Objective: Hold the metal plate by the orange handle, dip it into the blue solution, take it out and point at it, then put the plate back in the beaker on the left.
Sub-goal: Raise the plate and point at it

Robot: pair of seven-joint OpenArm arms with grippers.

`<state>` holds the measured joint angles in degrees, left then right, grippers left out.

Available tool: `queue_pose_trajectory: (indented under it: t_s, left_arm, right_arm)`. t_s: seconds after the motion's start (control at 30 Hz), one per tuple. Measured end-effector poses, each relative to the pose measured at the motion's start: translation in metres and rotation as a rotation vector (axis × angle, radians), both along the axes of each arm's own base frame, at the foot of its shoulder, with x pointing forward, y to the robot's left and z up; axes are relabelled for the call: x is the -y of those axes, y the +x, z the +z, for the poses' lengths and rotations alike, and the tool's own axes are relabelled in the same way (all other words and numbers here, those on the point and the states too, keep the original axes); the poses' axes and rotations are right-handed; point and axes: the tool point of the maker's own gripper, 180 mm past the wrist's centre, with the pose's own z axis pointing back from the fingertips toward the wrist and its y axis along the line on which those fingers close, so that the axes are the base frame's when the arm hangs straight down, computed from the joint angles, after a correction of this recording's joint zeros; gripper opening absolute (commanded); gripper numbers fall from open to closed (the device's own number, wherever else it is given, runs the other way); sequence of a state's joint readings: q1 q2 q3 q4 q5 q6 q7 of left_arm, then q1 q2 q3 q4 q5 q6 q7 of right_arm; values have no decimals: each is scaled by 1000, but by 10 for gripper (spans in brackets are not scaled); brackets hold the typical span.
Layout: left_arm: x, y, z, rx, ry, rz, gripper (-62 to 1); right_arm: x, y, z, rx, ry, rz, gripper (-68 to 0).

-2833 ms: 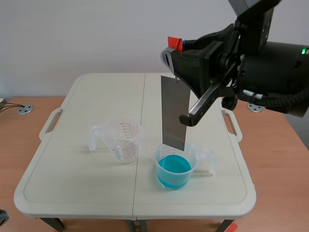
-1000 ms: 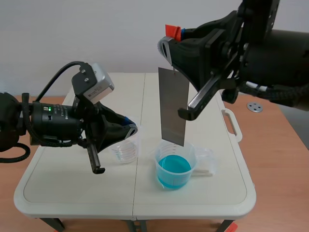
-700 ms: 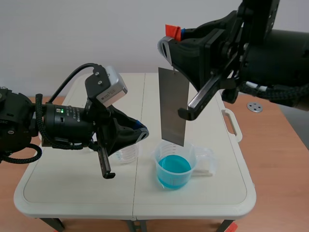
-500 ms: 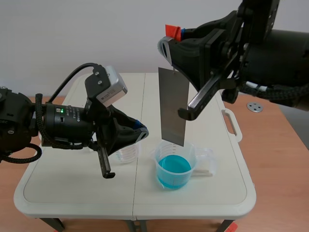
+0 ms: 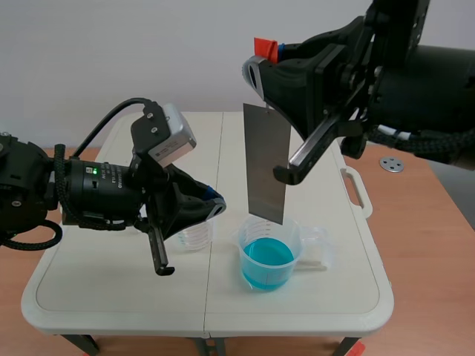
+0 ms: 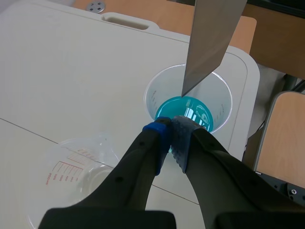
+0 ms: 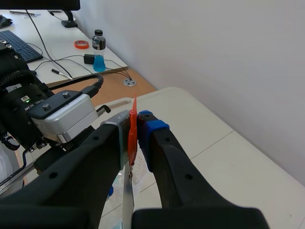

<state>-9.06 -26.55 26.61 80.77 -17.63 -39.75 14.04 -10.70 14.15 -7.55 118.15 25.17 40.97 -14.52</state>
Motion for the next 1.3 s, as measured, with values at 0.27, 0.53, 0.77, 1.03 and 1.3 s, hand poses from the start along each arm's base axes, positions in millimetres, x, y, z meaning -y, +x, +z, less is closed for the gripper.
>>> queue_pose_trajectory:
  t_s: [0.27,0.53,0.77,1.03,1.3]
  left_arm:
    - [-46,2,-10,12,18,111,-577]
    - [-138,6,-11,76,102,318,-577]
    - [-210,-20,-23,75,237,452,-577]
    - [-270,-70,-51,14,410,617,-577]
    - [-290,-139,-81,-112,533,656,-577]
  right_arm:
    - [0,0,1,-3,6,2,-660]
    - [0,0,0,-3,4,2,-660]
    - [0,6,10,21,2,0,-660]
    - [-14,10,22,57,-11,37,-660]
    - [-32,13,39,101,-1,63,-660]
